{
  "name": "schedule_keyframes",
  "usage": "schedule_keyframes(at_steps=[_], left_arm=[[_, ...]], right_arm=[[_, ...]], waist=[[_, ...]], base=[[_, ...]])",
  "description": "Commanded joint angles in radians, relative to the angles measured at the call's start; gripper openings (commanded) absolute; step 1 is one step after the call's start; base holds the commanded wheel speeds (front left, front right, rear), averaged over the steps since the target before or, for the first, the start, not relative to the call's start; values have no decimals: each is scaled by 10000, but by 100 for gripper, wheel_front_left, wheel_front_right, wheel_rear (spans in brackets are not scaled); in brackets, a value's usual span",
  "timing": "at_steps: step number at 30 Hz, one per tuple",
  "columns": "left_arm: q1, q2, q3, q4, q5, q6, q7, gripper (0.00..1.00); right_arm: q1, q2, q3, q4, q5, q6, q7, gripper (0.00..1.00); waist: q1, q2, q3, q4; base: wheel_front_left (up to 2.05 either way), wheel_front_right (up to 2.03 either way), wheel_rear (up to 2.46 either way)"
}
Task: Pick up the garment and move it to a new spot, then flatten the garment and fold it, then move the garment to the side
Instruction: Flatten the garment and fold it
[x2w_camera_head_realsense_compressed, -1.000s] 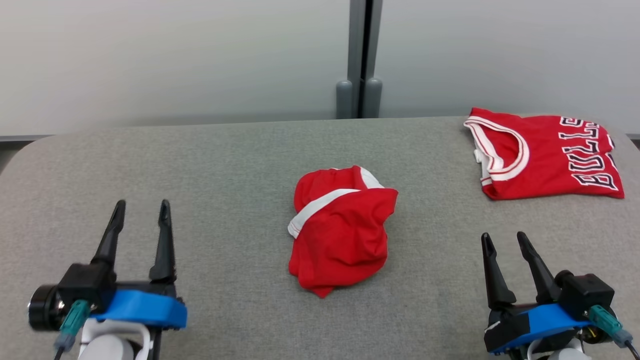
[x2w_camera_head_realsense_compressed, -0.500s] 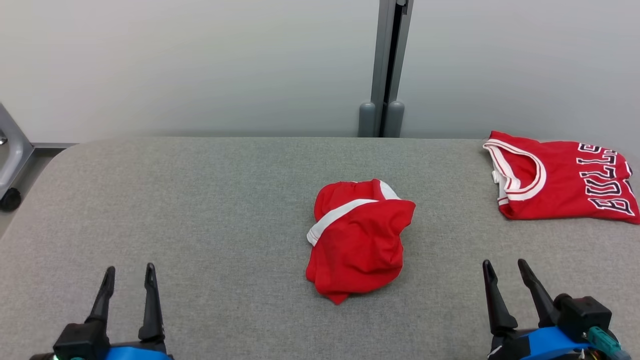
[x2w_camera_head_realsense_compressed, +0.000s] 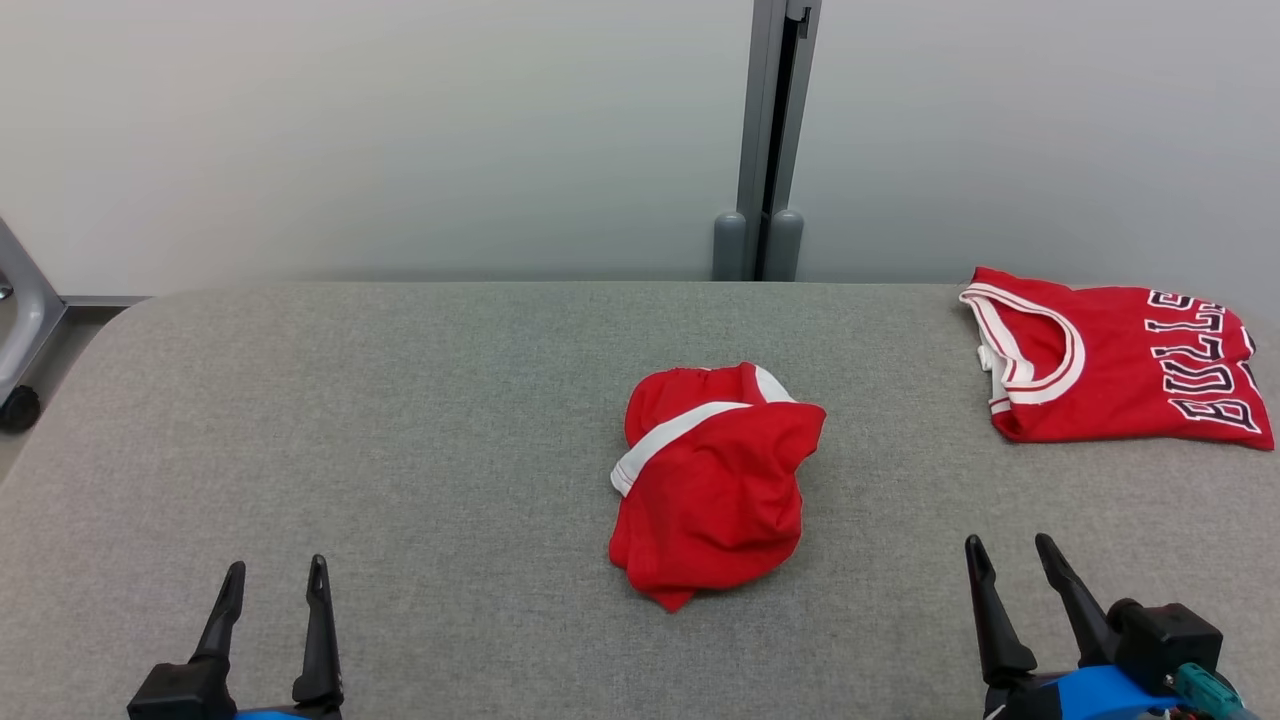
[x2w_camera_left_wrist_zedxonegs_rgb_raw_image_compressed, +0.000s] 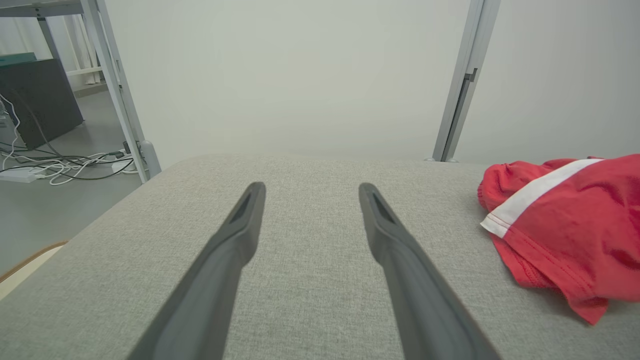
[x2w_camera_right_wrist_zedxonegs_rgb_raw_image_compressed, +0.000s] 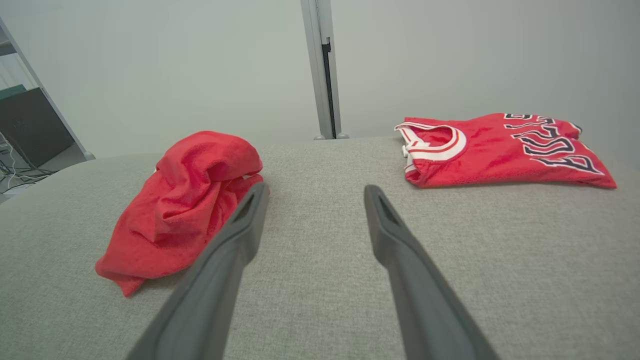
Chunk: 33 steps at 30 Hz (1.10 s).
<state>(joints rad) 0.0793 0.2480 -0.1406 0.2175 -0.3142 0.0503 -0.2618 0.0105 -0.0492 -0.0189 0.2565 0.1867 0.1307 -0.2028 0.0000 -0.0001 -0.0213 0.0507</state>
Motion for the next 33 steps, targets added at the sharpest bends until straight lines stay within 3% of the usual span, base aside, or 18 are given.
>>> schedule_keyframes(at_steps=[1,33], left_arm=[[23,-5,51,18,83,-47,-43,100],[-113,-146,338,177,375,-191,-44,100]], right_arm=[[200,-25,-15,-32,19,3,29,100],[125,-25,-26,37,-4,3,90,100]], waist=[[0,1,-2,-3],[0,1,-16,-123]], base=[[0,0,0],[0,0,0]])
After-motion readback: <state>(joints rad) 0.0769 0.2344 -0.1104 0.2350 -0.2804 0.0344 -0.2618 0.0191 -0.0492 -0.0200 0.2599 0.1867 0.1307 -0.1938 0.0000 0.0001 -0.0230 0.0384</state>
